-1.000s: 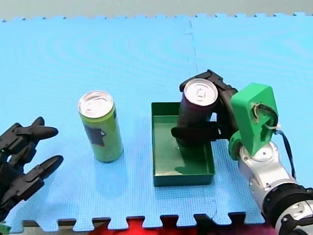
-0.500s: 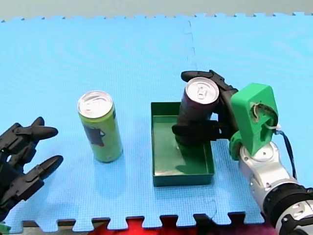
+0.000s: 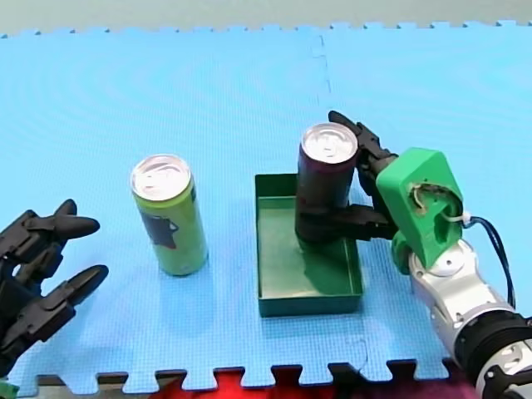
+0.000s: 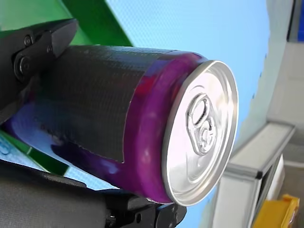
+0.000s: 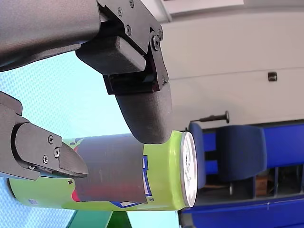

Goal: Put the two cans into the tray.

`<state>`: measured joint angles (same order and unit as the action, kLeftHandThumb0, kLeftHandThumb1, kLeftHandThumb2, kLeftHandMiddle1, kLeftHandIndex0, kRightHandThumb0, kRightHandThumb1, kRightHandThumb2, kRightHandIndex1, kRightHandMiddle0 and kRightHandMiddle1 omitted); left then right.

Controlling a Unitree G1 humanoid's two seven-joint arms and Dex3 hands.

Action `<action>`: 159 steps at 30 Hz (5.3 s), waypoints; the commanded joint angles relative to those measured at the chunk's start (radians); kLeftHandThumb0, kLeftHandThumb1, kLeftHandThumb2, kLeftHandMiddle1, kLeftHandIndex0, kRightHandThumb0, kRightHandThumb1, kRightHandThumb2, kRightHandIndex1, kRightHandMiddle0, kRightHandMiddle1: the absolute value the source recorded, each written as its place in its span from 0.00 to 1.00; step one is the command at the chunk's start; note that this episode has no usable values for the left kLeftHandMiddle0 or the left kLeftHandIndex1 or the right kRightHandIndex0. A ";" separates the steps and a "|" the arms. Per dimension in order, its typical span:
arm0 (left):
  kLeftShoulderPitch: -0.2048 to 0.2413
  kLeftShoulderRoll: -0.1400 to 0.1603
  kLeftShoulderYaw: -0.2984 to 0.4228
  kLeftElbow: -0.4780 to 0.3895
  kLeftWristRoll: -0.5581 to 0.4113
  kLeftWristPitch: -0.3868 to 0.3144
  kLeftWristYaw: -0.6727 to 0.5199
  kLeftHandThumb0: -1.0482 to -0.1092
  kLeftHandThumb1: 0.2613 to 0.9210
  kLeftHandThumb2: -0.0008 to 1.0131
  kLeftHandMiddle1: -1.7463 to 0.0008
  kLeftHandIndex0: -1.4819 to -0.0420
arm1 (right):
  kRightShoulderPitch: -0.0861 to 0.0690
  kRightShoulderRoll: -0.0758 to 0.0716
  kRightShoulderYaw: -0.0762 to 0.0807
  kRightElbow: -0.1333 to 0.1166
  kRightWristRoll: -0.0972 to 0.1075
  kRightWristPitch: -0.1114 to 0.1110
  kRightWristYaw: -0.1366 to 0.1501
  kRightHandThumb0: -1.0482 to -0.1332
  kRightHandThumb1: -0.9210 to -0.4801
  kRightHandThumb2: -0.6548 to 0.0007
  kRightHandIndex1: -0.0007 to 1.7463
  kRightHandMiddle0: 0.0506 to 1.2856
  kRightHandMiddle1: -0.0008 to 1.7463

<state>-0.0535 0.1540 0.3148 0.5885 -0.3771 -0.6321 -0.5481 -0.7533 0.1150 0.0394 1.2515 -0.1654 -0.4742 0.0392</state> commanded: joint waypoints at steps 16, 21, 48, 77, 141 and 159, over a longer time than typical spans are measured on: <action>-0.003 0.002 0.002 0.005 -0.008 0.003 -0.008 0.00 0.99 0.00 1.00 0.64 | -0.009 -0.032 0.028 -0.001 -0.017 0.014 0.037 0.13 0.26 0.98 0.00 0.04 0.00; -0.002 0.001 0.002 0.007 -0.007 0.001 -0.010 0.00 0.99 0.00 1.00 0.64 | -0.021 -0.072 0.032 0.007 -0.018 0.026 0.114 0.13 0.24 0.98 0.00 0.04 0.00; -0.012 0.012 0.011 0.040 -0.018 0.002 -0.037 0.00 1.00 0.01 1.00 0.65 | -0.005 -0.193 -0.086 -0.036 0.136 0.052 0.366 0.00 0.00 0.30 0.02 0.01 0.00; -0.130 0.026 0.014 0.238 0.021 -0.107 -0.031 0.04 0.78 0.00 0.98 0.87 | 0.130 -0.274 -0.136 -0.046 0.178 -0.055 0.460 0.00 0.00 0.26 0.00 0.02 0.00; -0.090 0.019 -0.063 0.055 0.074 0.144 0.053 0.34 0.46 0.00 1.00 0.96 | 0.196 -0.293 -0.157 -0.044 0.195 -0.055 0.412 0.00 0.00 0.47 0.01 0.03 0.00; -0.114 0.011 -0.052 0.087 0.044 0.140 0.013 0.33 0.48 0.00 0.98 0.99 | 0.196 -0.291 -0.153 -0.038 0.188 -0.060 0.403 0.00 0.00 0.50 0.00 0.03 0.00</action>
<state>-0.1617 0.1643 0.2592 0.6695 -0.3344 -0.4870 -0.5374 -0.5527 -0.1721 -0.1132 1.2118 0.0235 -0.5315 0.4451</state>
